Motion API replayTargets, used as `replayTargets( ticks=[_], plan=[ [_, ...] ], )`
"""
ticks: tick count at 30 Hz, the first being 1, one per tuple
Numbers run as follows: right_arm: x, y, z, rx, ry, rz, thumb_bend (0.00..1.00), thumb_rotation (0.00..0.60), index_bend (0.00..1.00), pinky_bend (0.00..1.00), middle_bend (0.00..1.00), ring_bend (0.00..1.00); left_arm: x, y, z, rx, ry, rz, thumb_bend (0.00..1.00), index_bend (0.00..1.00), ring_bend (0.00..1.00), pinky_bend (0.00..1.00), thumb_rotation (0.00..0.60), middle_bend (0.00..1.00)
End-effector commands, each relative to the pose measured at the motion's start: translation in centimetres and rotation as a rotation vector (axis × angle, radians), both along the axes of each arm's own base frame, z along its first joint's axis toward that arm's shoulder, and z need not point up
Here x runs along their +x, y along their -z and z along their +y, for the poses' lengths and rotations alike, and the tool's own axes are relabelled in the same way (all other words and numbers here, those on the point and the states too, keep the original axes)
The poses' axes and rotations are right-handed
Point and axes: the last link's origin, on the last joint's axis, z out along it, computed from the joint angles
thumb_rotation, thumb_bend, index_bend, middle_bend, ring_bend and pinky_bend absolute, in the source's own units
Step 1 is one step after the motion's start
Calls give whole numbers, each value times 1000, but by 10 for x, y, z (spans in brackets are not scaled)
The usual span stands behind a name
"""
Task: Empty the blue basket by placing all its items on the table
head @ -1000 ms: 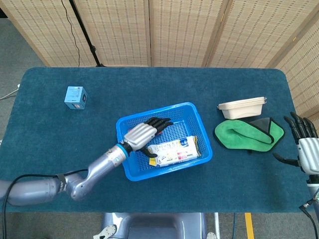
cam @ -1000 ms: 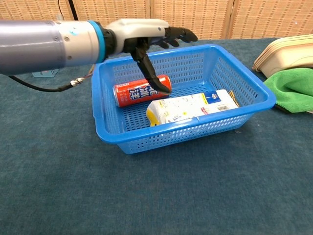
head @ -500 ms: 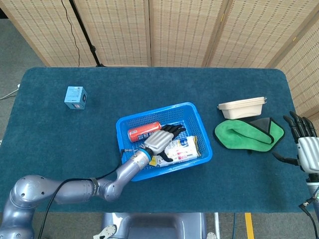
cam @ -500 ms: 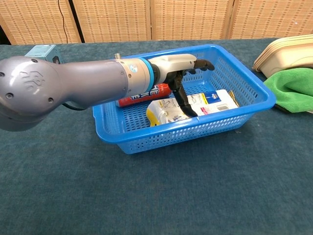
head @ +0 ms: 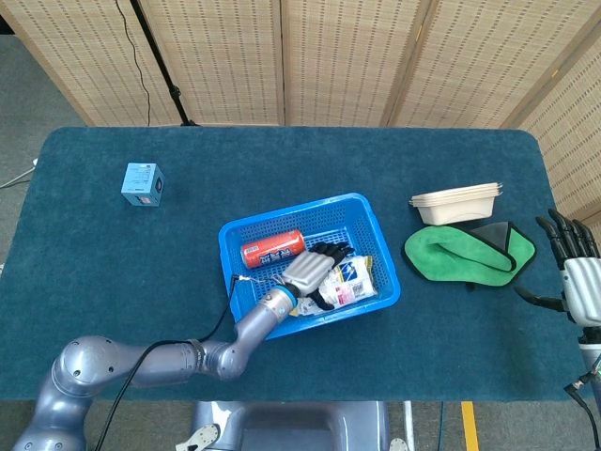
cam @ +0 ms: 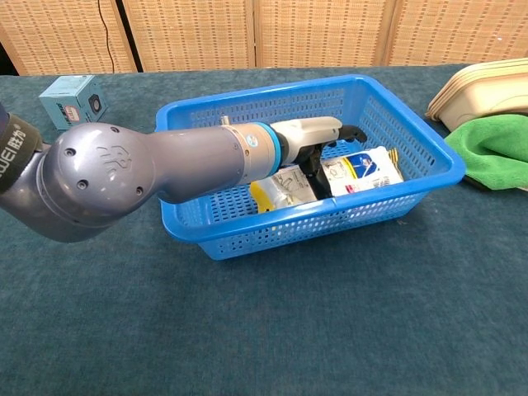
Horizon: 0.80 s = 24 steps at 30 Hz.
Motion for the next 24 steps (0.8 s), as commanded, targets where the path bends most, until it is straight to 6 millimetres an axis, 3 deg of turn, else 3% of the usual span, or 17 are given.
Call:
replayTargets(
  ticks=[1,5,7,8,10,11,13,15,20,24],
  plan=[
    [0,0,0,-1,0,-1,0,600,0,0,0,0,0,3,-2,-8,0,5,116,0,0,0,600,0],
    [0,-1,0,-1,0,-1,0,600,0,0,0,0,1,7,-2,-11,1,10,116,0,0,1,600,0],
    [0,-1,0,-2,-1,-1,0,600,0,0,0,0,0,8,-2,-12,4,20,135,0,0,68,600,0],
    [0,-1,0,-3,-2,-2,0,600,0,0,0,0,0,9,-1,-8,4,23,177,16,16,168,600,2],
    [0,-1,0,-3,-3,-2,0,600,0,0,0,0,1,9,0,12,2,22,316,135,125,370,600,68],
    [0,-1,0,-2,-4,-2,0,600,0,0,0,0,1,10,0,21,-1,18,407,246,222,455,600,144],
    [0,0,0,-1,-4,-1,0,600,0,0,0,0,2,11,0,34,-10,10,527,410,355,530,600,288],
    [1,0,0,0,-5,-1,0,600,0,0,0,0,3,10,0,58,-15,1,590,487,415,551,600,357],
    [1,0,0,0,-7,1,0,600,0,0,0,0,9,2,2,114,-13,-47,639,529,448,555,600,394],
    [2,1,0,3,-11,1,0,600,0,0,0,0,18,-24,7,169,-1,-143,638,528,446,555,600,395]
  ],
)
